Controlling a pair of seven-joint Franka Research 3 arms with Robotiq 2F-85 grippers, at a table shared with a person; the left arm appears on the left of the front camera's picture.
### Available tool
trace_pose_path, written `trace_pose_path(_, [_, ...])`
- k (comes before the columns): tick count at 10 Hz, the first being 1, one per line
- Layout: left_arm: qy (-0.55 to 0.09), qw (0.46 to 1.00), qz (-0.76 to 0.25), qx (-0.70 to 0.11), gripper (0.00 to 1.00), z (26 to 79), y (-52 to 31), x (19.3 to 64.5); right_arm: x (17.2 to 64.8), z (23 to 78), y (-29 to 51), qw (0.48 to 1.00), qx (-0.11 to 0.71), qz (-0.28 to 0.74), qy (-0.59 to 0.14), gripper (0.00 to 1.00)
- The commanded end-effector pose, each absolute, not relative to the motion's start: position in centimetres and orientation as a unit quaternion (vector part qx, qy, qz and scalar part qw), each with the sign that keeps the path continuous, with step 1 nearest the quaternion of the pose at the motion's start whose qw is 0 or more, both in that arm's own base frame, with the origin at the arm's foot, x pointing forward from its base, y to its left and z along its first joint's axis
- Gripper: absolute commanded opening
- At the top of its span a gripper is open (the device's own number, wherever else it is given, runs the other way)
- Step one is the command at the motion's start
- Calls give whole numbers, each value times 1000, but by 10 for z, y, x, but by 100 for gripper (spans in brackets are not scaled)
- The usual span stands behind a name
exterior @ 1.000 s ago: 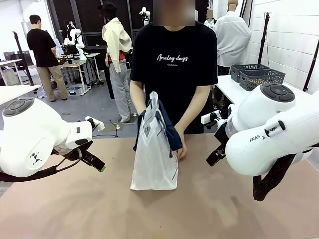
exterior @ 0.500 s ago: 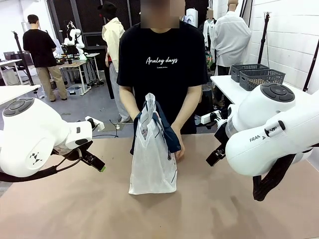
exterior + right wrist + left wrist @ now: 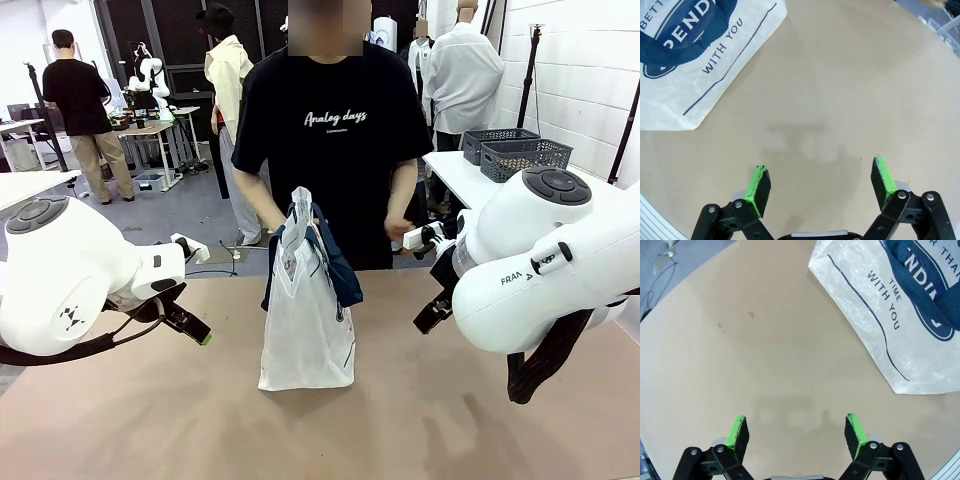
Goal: Transfer purchased items from the store into the shopping bag.
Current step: Open the Reusable shopping bag in the center of the table.
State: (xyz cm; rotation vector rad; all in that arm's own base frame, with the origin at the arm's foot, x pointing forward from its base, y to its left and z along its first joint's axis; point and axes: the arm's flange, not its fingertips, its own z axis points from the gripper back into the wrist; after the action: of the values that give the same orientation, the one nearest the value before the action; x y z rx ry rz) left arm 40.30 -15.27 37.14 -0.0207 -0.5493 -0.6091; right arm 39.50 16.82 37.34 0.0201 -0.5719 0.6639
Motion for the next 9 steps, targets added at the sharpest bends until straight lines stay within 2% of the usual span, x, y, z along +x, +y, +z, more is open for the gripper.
trace_pose_path(1, [-267,917,-295,-10,100,371,-151,404,395,373,168,906,10,321,-277,100])
trace_pose_path(7, [-267,917,-296,-10,100,371,-153,403,395,373,168,905,10,321,-277,100])
trace_pose_path(8, [-279,909,-308,-8,100,373,-149,398,403,373,162,899,89,329,-274,100])
trace_pose_path(9, [-286,903,-319,11,100,382,-149,386,405,386,174,887,126,349,-274,100])
